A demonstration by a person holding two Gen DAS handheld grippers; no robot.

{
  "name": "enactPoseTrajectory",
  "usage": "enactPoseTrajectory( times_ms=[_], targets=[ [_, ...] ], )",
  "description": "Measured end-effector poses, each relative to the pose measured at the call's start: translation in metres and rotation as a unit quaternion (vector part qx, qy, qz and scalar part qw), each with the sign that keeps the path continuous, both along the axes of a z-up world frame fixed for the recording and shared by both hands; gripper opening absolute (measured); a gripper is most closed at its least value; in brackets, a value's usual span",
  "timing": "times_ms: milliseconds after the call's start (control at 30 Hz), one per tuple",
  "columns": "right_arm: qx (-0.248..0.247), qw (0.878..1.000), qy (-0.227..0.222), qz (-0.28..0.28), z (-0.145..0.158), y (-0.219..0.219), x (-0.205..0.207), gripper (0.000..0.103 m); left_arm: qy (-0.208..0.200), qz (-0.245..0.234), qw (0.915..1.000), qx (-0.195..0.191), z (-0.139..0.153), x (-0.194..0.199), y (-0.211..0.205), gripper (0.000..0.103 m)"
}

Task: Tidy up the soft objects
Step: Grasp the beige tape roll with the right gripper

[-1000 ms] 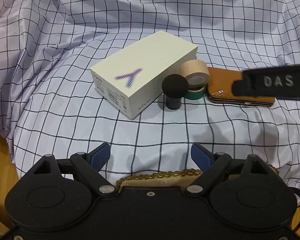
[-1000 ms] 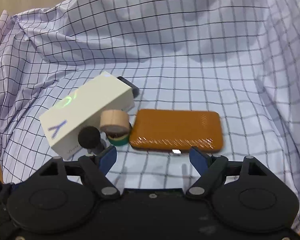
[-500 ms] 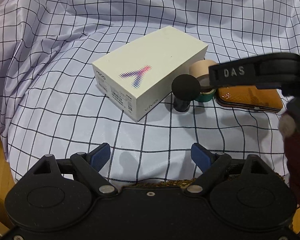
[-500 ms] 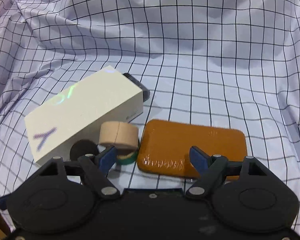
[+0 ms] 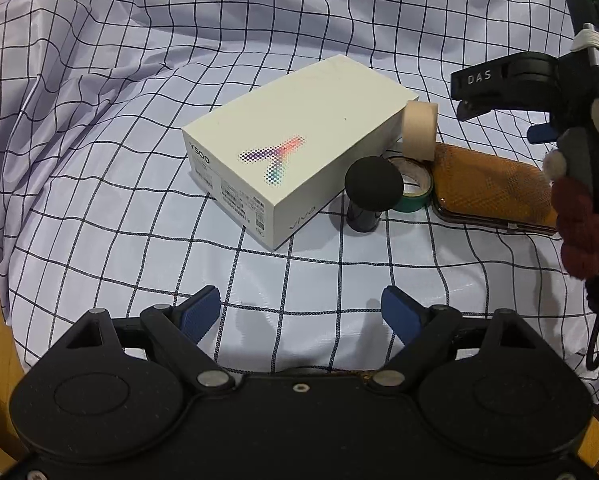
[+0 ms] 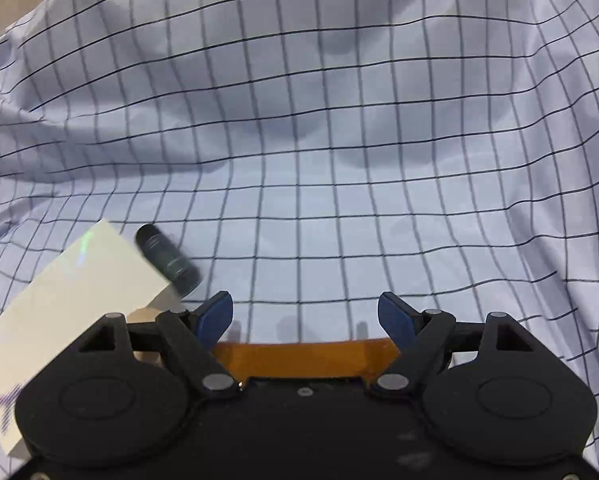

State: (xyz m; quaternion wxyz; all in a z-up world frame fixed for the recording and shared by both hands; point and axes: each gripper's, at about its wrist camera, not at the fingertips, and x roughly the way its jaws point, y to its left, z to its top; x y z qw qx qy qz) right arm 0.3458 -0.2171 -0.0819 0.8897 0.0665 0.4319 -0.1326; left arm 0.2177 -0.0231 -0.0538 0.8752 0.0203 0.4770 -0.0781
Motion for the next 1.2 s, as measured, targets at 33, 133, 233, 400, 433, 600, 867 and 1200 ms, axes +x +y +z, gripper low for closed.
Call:
enactPoseTrajectory(
  times_ms=[33, 133, 233, 400, 433, 600, 867, 1200],
  targets=[
    [0.001, 1.0, -0.003, -0.002, 0.0, -0.002, -0.001, 0.08, 0.0, 0.0, 1.0, 0.0, -0.001, 0.0, 0.0, 0.084],
    [0.015, 1.0, -0.015, 0.006, 0.004, -0.005, -0.01, 0.08, 0.001, -0.001, 1.0, -0.001, -0.001, 0.0, 0.0, 0.084],
    [0.028, 0.999, -0.028, 0.024, 0.009, 0.002, -0.025, 0.08, 0.0, -0.001, 1.0, -0.002, -0.002, 0.0, -0.001, 0.084],
    [0.038, 0.996, -0.047, 0.064, 0.016, 0.024, -0.042, 0.082, 0.0, -0.002, 1.0, -0.002, -0.002, -0.002, -0.002, 0.084],
    [0.036, 0.995, -0.049, 0.076, 0.016, 0.029, -0.042, 0.082, 0.0, -0.002, 1.0, -0.002, -0.002, -0.002, -0.002, 0.084],
    [0.017, 0.994, -0.037, 0.101, 0.008, 0.045, -0.032, 0.082, -0.002, 0.0, 1.0, -0.002, 0.0, -0.003, -0.001, 0.084],
    [-0.018, 0.997, -0.035, 0.068, 0.006, 0.02, -0.012, 0.083, -0.004, -0.001, 1.0, -0.002, -0.001, -0.003, -0.001, 0.084],
    [0.008, 0.992, -0.069, 0.109, 0.014, 0.015, -0.027, 0.084, 0.003, -0.007, 1.0, 0.0, -0.007, -0.001, -0.005, 0.084]
  ],
)
